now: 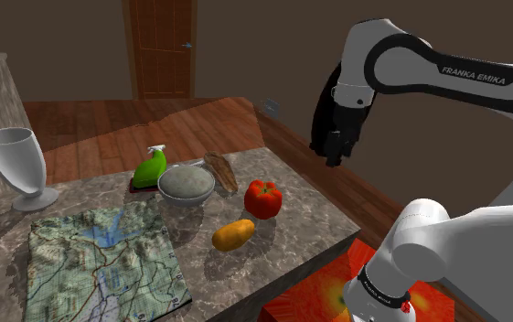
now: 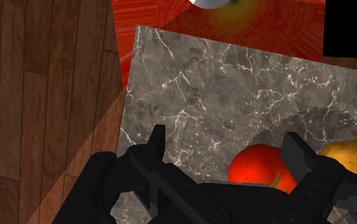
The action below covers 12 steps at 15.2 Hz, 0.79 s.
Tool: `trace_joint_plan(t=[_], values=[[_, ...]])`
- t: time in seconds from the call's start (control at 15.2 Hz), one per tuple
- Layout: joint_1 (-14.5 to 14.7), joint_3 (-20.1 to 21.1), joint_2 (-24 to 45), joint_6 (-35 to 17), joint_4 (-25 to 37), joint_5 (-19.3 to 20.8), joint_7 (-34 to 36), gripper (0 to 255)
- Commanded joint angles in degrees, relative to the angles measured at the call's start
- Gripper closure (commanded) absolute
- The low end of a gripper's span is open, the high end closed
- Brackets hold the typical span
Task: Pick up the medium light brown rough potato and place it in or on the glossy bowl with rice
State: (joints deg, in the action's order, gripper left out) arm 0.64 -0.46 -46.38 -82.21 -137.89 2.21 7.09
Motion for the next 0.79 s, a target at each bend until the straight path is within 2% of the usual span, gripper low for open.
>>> trace_joint_plan(t=[0.0, 0.73], values=[[0.0, 0.0, 0.0, 0.0, 0.0, 0.0, 0.0, 0], [9.73, 10.02, 12.38, -20.65, -2.61, 4.54, -7.75, 0]])
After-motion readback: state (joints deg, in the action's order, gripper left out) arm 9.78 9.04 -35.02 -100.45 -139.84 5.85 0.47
